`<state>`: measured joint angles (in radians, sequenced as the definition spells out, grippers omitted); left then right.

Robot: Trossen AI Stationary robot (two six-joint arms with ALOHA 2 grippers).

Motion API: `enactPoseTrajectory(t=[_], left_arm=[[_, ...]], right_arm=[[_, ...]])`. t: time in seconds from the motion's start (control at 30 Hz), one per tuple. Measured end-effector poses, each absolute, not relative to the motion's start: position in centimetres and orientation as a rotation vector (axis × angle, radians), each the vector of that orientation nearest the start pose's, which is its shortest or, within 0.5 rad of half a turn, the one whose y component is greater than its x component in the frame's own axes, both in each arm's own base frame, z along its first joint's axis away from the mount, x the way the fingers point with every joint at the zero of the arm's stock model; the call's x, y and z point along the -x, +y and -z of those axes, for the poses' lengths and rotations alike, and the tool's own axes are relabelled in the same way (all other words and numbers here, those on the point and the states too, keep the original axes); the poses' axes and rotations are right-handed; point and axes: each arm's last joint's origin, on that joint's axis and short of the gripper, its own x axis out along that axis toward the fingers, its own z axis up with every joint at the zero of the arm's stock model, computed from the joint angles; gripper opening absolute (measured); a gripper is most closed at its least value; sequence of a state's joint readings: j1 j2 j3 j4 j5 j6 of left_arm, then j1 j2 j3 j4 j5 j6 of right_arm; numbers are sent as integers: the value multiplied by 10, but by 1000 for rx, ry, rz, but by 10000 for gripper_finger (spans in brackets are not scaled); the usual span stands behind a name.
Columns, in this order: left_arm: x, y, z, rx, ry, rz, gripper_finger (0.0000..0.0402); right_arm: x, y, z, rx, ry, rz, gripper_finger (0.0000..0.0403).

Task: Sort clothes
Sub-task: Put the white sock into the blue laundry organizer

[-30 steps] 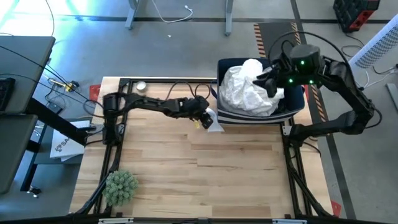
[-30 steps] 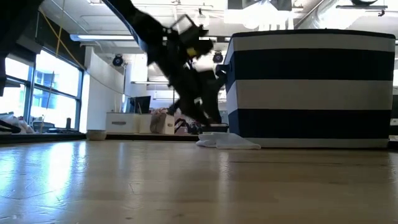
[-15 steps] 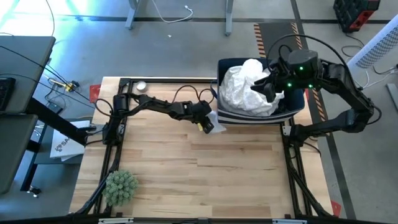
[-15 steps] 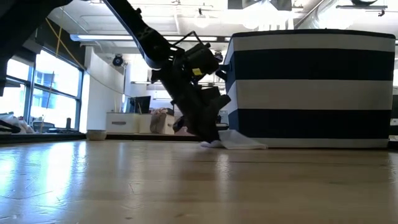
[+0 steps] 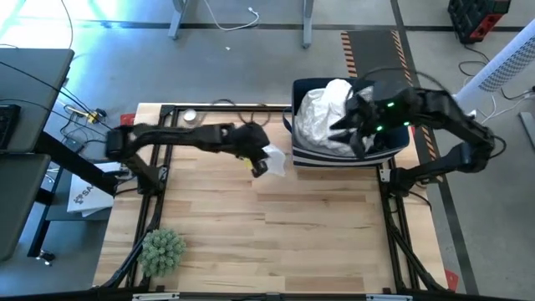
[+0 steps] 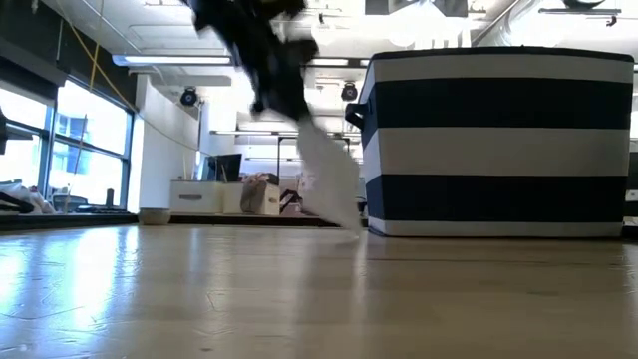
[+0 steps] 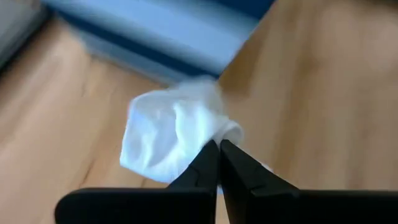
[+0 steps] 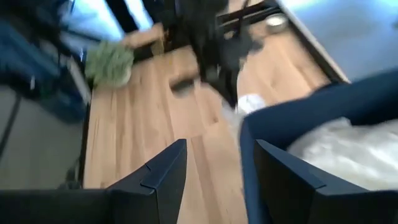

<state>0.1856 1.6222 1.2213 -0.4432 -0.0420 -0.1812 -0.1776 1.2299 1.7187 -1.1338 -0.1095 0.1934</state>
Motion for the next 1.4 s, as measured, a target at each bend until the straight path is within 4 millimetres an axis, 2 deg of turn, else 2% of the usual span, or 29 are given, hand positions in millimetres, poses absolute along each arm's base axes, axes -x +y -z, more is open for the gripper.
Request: enactPoseTrajectory(t=[0.13,0.37,0.57,0.73,0.83,1.0,1.1,1.23,1.4], left_arm=[[-316,51,-309,225,627,-235,1],[-283,36,-360,280,402,-204,1],[-278,27,-370,299,348,-158,0],[-281,20,-369,327,351,-106,0],[-282,18,-372,321,320,-111,0],[-283,19,-374,353,290,-164,14],[-279,20,-377,363,279,-171,48],[-266,19,-383,377,274,-199,108],[-240,20,-390,396,297,-287,158]], right_arm=[[-231,-33,-448,-192,677,72,183],[-303,-45,-420,-112,636,49,183],[-340,-50,-399,-41,611,27,183],[-358,-52,-380,-24,655,-36,183],[-366,-49,-371,-54,672,-106,158],[-370,-43,-373,-68,638,-119,24],[-363,-42,-383,-100,611,-80,17],[-327,-47,-421,-101,567,26,6],[-258,-64,-467,-93,518,267,5]])
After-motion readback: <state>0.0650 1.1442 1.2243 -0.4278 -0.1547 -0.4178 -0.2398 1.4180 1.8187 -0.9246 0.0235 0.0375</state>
